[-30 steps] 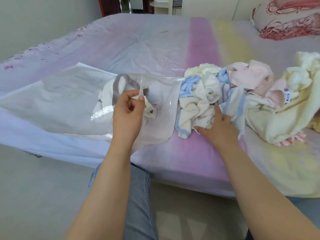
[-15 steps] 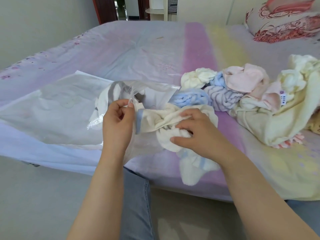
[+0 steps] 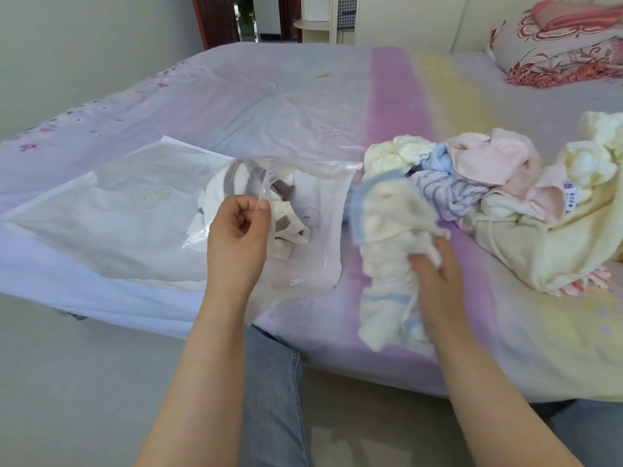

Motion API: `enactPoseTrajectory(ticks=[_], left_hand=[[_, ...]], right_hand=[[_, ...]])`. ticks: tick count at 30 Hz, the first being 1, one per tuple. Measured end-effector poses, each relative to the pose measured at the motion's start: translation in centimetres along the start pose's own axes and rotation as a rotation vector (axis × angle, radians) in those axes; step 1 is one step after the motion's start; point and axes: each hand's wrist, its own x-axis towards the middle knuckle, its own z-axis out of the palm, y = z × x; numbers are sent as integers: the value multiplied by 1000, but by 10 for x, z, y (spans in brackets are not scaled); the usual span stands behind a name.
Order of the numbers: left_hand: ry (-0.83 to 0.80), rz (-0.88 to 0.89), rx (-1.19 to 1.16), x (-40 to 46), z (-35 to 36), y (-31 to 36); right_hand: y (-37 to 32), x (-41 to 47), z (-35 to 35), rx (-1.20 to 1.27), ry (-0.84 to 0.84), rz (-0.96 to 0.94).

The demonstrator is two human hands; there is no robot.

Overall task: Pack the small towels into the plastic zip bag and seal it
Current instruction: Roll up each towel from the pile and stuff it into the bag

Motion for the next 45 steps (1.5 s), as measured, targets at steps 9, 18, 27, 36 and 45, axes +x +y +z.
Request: enactPoseTrajectory(ticks=[9,18,27,36,45], left_hand=[[-46,141,192,-5,2,7],[-233,162,348,-11,-9,-3],[-113,397,663,-31,-9,-12],[-242,297,677,-32,-24,2],[-255,234,438,-21,-41,1]], right_hand=[[-51,18,35,-474,-365,-273],[-3,9,75,-570,-894,29],[20,-18,11,-1319,-645,-62],[-17,1,51,-858,-412,-78],[1,1,139,-716,-979,-38]])
